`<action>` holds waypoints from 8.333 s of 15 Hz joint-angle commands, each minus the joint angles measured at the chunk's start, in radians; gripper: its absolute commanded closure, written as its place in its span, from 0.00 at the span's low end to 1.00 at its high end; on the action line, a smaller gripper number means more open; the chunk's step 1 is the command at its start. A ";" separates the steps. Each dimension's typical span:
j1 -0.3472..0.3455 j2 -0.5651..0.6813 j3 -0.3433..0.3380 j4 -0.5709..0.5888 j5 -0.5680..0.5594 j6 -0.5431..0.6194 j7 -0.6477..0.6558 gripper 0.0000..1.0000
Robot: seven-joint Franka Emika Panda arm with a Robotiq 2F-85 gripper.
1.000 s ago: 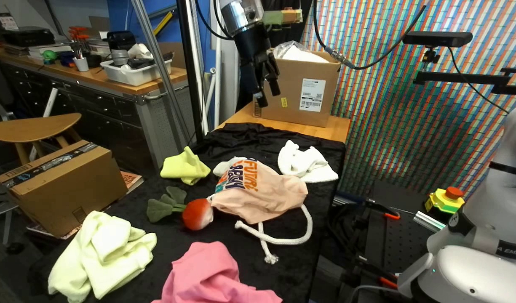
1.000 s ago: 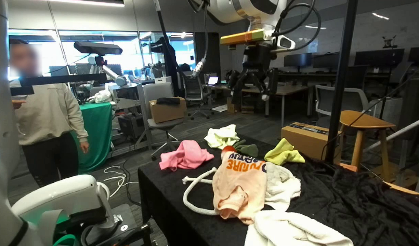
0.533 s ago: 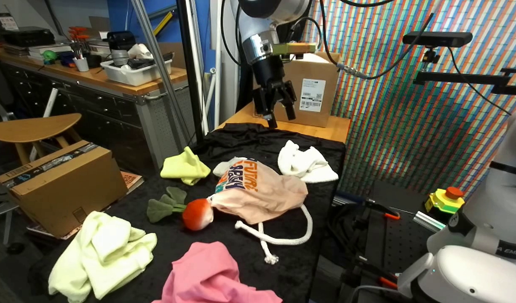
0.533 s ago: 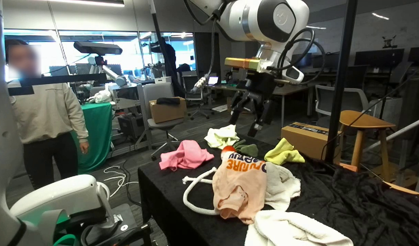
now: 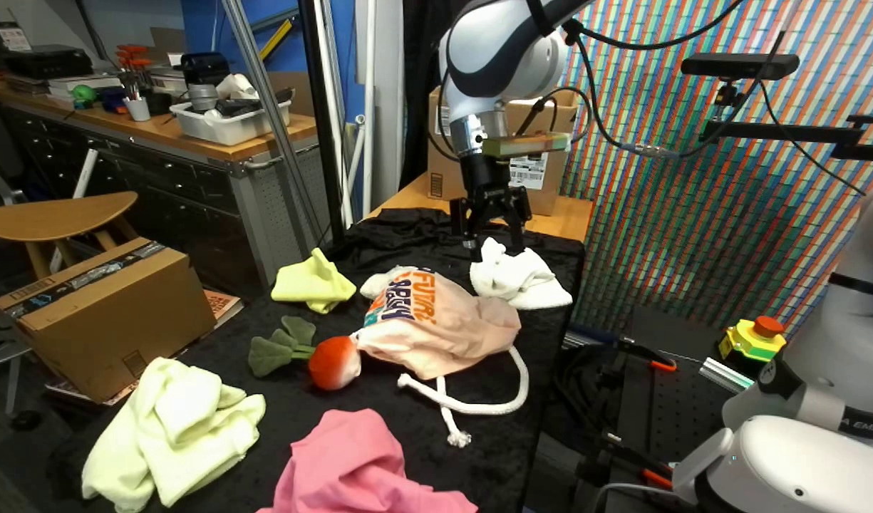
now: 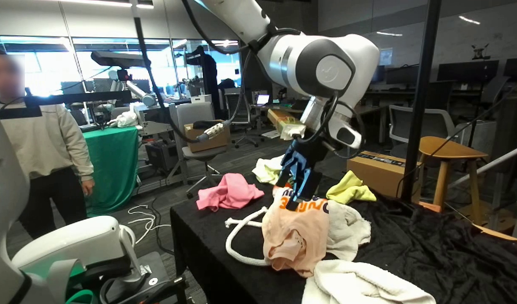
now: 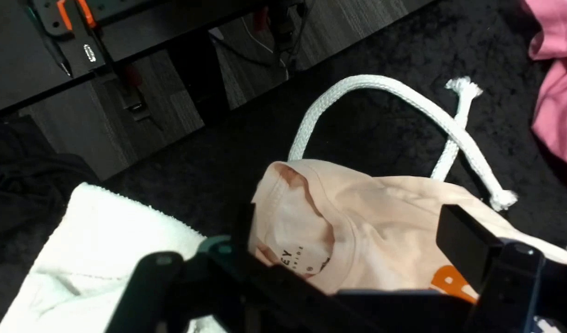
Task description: Put the objects on the table on top of each other
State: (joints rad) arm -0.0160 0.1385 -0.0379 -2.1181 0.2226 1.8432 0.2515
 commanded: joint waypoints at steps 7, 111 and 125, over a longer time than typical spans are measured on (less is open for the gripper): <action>-0.054 -0.176 -0.056 -0.415 -0.010 0.397 0.166 0.00; 0.035 -0.290 0.070 0.123 -0.395 0.162 0.040 0.96; 0.066 -0.131 0.097 0.155 -0.407 0.112 -0.048 0.45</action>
State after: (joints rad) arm 0.0464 -0.0064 0.0604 -2.0046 -0.1905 1.9886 0.2311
